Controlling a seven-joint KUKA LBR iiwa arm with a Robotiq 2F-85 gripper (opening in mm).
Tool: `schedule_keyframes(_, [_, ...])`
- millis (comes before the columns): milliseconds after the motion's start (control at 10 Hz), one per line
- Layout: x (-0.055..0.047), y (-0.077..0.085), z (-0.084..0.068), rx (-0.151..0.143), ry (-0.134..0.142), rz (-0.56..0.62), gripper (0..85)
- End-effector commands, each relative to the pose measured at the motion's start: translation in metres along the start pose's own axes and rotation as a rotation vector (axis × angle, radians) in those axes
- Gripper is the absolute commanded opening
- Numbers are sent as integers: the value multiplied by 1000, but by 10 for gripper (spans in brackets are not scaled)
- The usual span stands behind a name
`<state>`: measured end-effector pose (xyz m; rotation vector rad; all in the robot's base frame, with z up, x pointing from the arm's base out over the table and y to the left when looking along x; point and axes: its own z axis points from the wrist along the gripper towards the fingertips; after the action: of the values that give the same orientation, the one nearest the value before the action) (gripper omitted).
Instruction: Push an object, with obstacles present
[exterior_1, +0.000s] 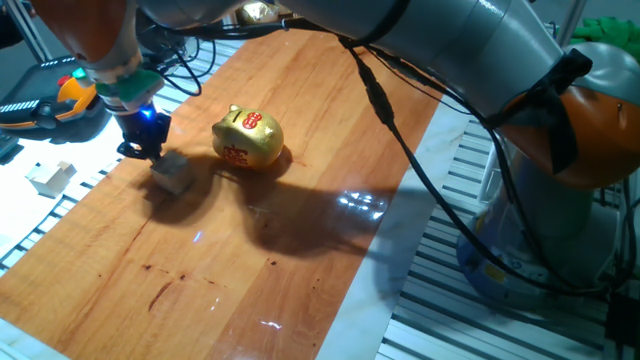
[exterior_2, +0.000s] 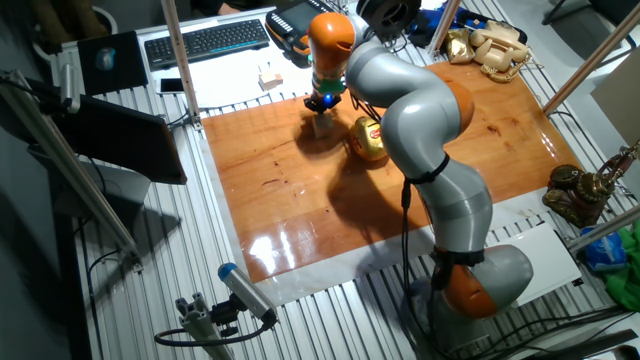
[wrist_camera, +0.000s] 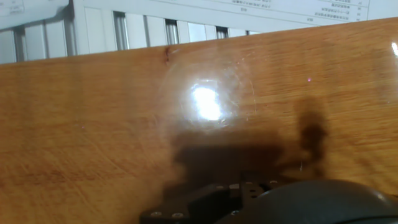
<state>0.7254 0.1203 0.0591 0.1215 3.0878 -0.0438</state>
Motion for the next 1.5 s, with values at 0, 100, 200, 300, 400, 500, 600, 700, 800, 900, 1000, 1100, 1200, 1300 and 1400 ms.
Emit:
schedule_keyframes(0, [2,-1,1,-4,-1,-8,0])
schedule_keyframes(100, [5,-1,2,-8,-7,-15,0])
schedule_keyframes(200, [7,-2,2,-13,-11,-24,0])
schedule_keyframes(300, [9,-2,1,-13,-14,-33,0])
schedule_keyframes(400, [12,-1,-1,-16,-14,-50,0])
schedule_keyframes(500, [13,-1,-1,-16,-14,-61,0])
schedule_keyframes(600, [15,0,-1,-10,-15,-79,0])
schedule_keyframes(700, [17,0,0,-10,-15,-87,0])
schedule_keyframes(800, [19,2,1,-11,-15,-92,0])
schedule_keyframes(900, [22,2,1,-10,-15,-95,0])
schedule_keyframes(1000, [24,3,1,-9,-13,-102,0])
schedule_keyframes(1100, [26,4,1,-9,-12,-113,0])
schedule_keyframes(1200, [27,4,1,-6,-9,-127,0])
schedule_keyframes(1300, [27,3,0,-3,-6,-147,0])
schedule_keyframes(1400, [28,3,0,-6,-3,-155,0])
